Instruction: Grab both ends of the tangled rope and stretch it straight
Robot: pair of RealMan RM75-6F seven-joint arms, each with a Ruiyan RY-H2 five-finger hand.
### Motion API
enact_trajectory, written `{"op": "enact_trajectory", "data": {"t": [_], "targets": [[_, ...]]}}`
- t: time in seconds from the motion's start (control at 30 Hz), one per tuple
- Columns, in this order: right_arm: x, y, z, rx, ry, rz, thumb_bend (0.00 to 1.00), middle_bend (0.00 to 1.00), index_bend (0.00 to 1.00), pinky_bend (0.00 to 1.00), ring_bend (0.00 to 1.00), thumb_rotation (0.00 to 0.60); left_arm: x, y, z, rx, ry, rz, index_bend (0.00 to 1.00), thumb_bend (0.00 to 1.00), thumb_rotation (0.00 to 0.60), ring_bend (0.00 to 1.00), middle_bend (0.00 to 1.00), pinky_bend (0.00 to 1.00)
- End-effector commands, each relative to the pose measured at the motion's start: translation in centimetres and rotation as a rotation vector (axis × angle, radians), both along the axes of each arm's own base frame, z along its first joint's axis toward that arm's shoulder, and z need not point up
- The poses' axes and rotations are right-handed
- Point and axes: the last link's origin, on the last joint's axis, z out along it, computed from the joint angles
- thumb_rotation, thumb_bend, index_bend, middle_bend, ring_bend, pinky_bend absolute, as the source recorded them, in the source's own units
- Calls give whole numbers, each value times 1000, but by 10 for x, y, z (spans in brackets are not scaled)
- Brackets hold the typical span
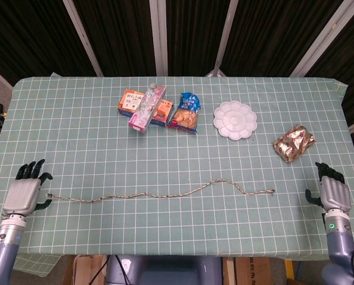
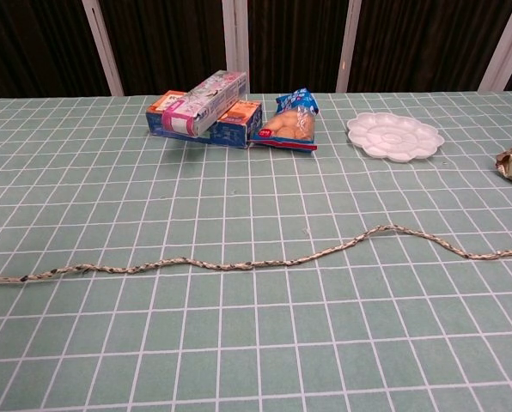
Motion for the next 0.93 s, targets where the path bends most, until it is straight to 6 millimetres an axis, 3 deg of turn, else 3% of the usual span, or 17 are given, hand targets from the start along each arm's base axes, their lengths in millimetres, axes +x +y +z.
{"op": "enact_trajectory", "data": {"t": [0.03,0.13,0.23,0.4,0.67,0.93], "targets": [[8,3,4,-16,-18,29,428,0,0,0,0,600,3,-8,17,39,-61,23,252,138,600,0,0,0],[16,8,6,-29,-37,64,325,0,0,0,0,600,7,-17,29,81,-126,18,193,23,600,0,0,0],[23,14,11,-42,-45,100,276,0,0,0,0,600,6,-26,40,109,-158,2,134,0,600,0,0,0],[24,24,16,-43,-23,134,268,0,0,0,0,600,1,-34,52,131,-139,-30,110,0,600,0,0,0],[22,27,17,-42,-24,133,266,0,0,0,0,600,4,-37,55,158,-149,-77,78,0,600,0,0,0],[30,48,30,-104,89,297,266,0,0,0,0,600,3,-57,67,246,-136,-201,26,0,600,0,0,0]]}}
